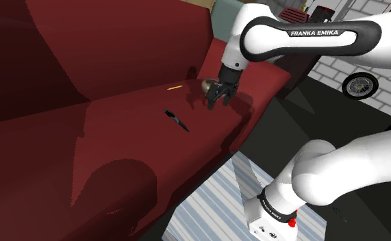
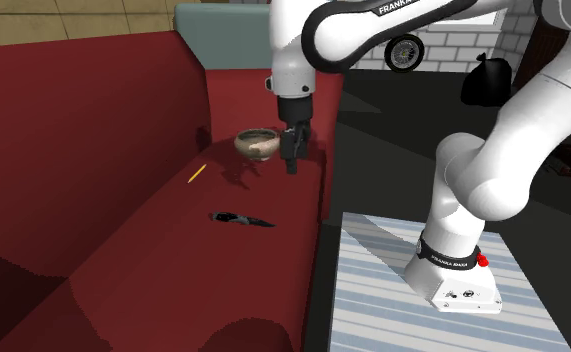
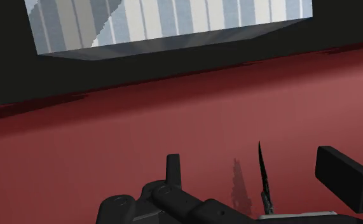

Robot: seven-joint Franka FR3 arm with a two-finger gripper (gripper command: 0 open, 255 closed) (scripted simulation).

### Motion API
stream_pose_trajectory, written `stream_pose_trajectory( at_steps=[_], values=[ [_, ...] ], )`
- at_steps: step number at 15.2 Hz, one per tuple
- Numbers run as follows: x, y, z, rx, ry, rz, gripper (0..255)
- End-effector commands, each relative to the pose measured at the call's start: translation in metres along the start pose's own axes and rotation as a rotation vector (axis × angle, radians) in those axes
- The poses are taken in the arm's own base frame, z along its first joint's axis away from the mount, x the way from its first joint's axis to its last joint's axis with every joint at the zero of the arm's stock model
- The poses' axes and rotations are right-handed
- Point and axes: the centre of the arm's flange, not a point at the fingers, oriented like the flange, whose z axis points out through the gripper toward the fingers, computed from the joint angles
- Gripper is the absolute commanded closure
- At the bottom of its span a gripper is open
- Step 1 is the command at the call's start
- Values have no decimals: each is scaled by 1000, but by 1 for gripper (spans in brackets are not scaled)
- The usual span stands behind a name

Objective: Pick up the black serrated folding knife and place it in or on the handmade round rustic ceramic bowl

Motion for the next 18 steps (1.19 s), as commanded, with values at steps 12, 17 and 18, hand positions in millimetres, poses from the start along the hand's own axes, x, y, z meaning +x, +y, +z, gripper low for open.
stream_pose_trajectory(
  at_steps=[12,17,18],
  values=[
    [118,-65,83,20,75,-136,0],
    [119,-66,110,20,75,-136,0],
    [120,-66,115,20,75,-136,0]
  ],
)
